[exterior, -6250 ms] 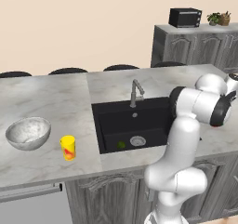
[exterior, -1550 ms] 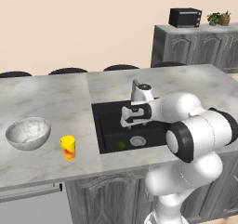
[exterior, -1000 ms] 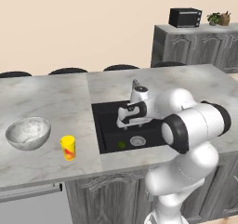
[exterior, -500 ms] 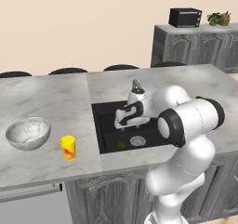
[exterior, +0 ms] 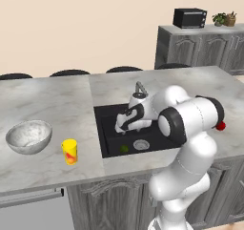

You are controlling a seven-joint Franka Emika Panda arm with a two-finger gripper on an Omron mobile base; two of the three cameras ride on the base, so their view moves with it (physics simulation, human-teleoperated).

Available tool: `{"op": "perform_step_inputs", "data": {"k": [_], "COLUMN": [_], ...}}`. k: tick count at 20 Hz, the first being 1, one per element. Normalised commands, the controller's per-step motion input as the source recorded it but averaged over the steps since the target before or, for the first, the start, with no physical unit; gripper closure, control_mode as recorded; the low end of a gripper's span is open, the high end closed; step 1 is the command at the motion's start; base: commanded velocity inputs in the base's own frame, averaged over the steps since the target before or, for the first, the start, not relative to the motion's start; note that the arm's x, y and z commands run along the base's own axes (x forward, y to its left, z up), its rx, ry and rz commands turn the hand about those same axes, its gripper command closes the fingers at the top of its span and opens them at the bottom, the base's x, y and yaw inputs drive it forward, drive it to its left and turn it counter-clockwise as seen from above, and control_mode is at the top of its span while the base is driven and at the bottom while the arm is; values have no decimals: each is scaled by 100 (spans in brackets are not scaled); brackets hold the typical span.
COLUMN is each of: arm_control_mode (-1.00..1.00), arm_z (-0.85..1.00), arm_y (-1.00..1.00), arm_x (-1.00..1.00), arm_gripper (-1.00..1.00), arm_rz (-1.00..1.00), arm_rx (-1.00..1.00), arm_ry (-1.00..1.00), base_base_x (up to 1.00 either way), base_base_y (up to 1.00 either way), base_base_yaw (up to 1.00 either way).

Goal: Remove the lime and apple from the sink. Then move the bowl and cup from the counter to the sink for washing.

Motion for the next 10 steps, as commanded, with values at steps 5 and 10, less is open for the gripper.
{"op": "perform_step_inputs", "data": {"k": [5,10], "arm_control_mode": [-100,-100], "arm_z": [-14,-18], "arm_y": [0,0], "arm_x": [13,12], "arm_gripper": [-100,-100], "arm_rz": [0,0], "arm_rx": [0,0], "arm_ry": [0,0], "base_base_x": [0,0], "base_base_y": [0,0], "base_base_yaw": [0,0]}}
